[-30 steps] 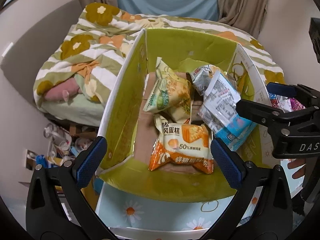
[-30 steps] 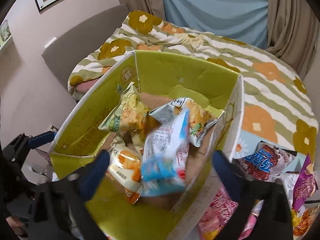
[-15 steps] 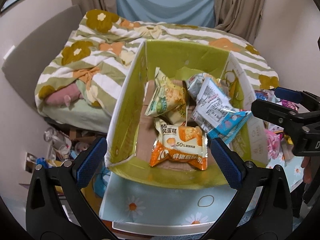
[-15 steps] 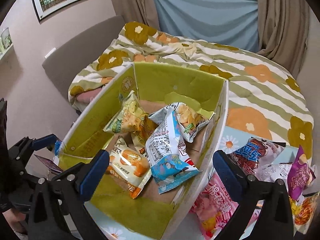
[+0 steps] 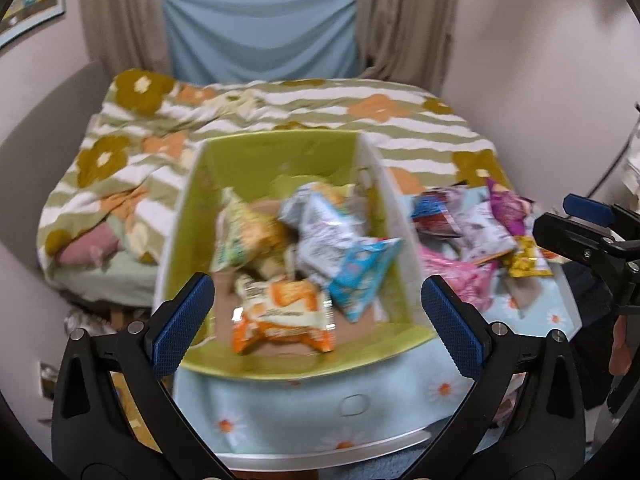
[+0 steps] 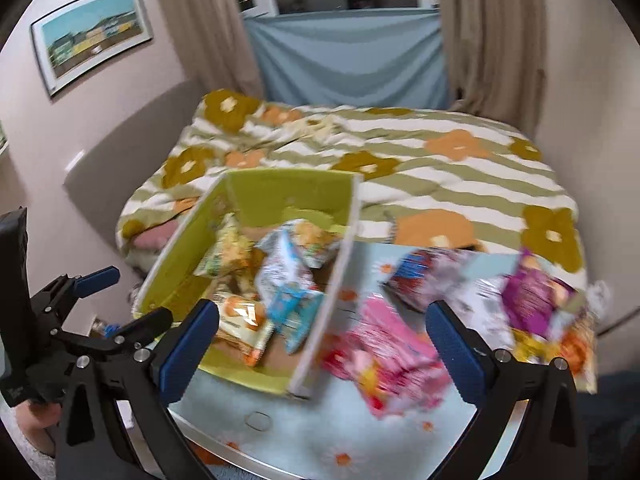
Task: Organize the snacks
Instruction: 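Move both grippers back from the box toward the remaining snacks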
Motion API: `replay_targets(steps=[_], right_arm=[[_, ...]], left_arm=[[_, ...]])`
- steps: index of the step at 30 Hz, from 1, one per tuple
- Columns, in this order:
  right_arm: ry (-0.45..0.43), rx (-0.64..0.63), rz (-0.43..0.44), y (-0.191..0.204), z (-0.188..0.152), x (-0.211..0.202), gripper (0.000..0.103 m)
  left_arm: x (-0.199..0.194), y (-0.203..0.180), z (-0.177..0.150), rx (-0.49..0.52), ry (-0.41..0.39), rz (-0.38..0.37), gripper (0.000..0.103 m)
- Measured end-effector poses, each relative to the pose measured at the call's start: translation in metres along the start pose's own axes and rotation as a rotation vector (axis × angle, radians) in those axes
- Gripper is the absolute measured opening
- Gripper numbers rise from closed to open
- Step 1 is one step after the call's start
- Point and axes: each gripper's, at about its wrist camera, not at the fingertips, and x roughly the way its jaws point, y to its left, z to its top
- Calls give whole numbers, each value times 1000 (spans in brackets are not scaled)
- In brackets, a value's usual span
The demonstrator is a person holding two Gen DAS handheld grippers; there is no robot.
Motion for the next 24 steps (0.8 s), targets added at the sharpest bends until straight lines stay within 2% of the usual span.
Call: replay_targets(steps=[7,12,19,24], right_arm=[[-54,118,-104,-67,-23,-45,103],[-57,186,-175,-130,-37,-63,103],[-9,220,-191,-208,-50,-63,103],[33,225,-161,-252,-60,-48,103]], left_arm=[[15,-66,11,86,15,-84,103],[37,-119,20,92,40,-124,103],[87,-190,30,54,112,-149,103],[135,-233,39,16,165,-136,103]])
